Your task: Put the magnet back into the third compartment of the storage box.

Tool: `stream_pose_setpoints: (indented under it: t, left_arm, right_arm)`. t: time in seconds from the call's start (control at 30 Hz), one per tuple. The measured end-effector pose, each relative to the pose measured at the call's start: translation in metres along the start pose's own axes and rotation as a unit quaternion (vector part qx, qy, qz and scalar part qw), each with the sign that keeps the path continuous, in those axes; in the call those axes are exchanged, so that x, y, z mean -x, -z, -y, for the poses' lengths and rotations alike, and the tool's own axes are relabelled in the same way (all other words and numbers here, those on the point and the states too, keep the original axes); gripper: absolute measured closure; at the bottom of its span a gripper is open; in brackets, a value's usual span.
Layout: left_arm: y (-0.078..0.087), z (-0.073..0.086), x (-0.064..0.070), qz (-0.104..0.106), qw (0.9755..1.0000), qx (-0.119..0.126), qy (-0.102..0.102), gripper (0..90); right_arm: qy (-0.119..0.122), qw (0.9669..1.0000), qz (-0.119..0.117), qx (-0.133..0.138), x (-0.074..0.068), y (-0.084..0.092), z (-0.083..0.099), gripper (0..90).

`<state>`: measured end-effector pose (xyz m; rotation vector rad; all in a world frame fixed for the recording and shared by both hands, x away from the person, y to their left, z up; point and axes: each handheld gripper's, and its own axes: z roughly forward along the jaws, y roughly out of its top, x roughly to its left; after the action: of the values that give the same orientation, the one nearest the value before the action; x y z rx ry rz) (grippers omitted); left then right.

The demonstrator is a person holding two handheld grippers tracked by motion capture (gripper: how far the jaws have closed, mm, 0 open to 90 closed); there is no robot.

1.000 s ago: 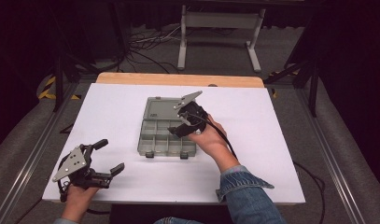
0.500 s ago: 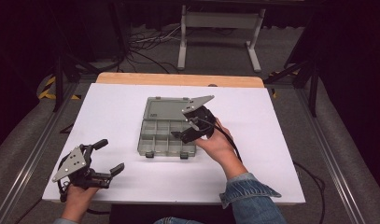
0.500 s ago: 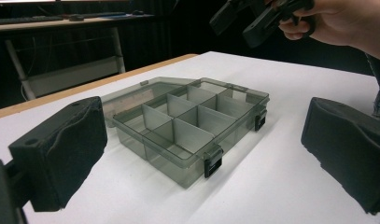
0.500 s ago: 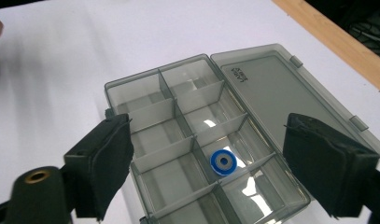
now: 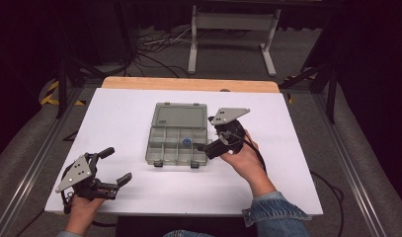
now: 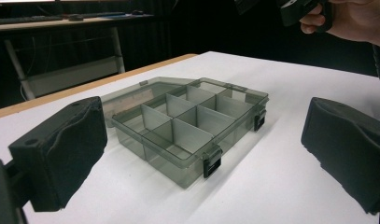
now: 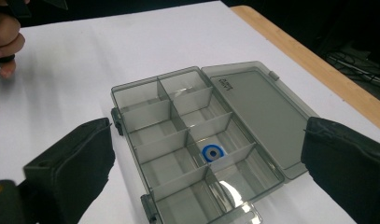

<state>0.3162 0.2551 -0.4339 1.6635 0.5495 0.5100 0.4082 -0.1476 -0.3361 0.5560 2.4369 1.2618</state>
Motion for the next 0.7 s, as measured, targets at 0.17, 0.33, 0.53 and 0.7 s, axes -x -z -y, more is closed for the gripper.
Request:
stream_pose_setpoints:
  t: [0.17, 0.33, 0.53, 0.7]
  left_arm:
    - [0.000, 0.000, 0.000, -0.001, 1.0000, 0.002, 0.003, 0.9]
    - [-0.001, 0.000, 0.000, 0.000, 1.0000, 0.001, -0.002, 0.9]
    - [-0.001, 0.000, 0.000, -0.001, 1.0000, 0.001, 0.001, 0.9]
    - [-0.001, 0.000, 0.001, -0.001, 1.0000, 0.001, 0.000, 0.9]
  right_arm:
    - [-0.007, 0.9996, 0.012, 0.025, -0.001, 0.016, 0.015, 0.1]
    - [-0.018, 0.9980, 0.015, 0.058, 0.001, 0.029, 0.028, 0.0]
    - [-0.030, 0.9964, 0.022, 0.076, 0.001, 0.045, 0.046, 0.0]
    - [-0.037, 0.9940, 0.038, 0.096, 0.003, 0.057, 0.063, 0.0]
